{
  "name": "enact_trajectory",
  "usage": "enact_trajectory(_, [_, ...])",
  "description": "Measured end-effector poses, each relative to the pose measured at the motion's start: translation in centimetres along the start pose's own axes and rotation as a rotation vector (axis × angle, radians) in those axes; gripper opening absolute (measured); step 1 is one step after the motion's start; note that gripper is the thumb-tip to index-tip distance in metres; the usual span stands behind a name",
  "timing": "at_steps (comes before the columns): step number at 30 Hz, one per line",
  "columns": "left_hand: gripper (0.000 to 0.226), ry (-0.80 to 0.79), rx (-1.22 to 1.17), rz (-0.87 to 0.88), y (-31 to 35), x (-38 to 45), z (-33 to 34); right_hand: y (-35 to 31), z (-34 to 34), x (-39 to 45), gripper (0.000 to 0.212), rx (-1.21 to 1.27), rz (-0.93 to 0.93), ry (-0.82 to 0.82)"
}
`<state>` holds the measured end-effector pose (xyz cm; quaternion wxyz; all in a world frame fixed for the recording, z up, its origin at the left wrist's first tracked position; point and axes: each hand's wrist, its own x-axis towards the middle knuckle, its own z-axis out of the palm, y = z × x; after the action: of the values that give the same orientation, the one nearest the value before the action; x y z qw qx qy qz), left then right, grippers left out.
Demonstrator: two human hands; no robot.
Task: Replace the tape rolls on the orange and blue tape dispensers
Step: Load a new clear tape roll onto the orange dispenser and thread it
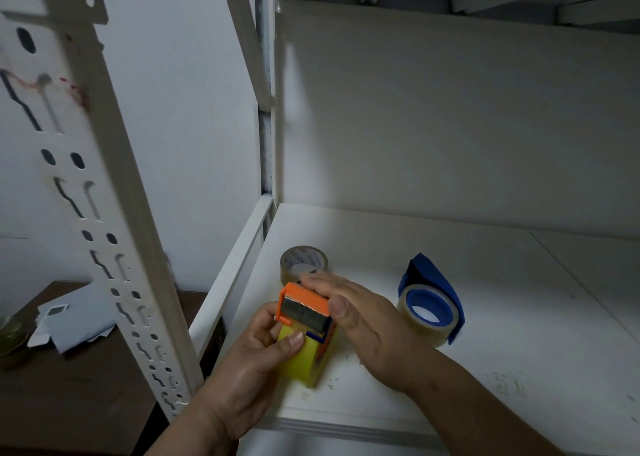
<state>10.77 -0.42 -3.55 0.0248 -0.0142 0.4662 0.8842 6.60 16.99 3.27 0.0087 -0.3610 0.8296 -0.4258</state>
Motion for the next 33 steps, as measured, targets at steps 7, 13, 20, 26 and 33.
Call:
enact_trajectory(7, [0.054,0.002,0.017,-0.010,0.0,0.1,-0.1,2.0,-1.0,0.8,0.063,-0.017,0.206,-0.044])
enact_trajectory(13, [0.050,0.014,0.045,-0.010,0.0,0.1,-0.5,-0.2,-0.1,0.9,0.071,0.068,0.028,-0.027])
enact_trajectory(20, [0.053,0.007,0.021,-0.019,-0.1,0.2,-0.4,2.4,-0.8,1.1,0.081,-0.197,0.066,-0.115])
enact_trajectory(26, [0.052,0.010,0.010,-0.012,0.1,0.4,-0.5,2.1,0.1,0.2,0.060,-0.080,-0.003,-0.033])
enact_trajectory(33, [0.060,0.007,0.023,-0.034,0.5,0.8,-0.1,2.3,-1.6,1.4,0.066,-0.021,0.161,0.021])
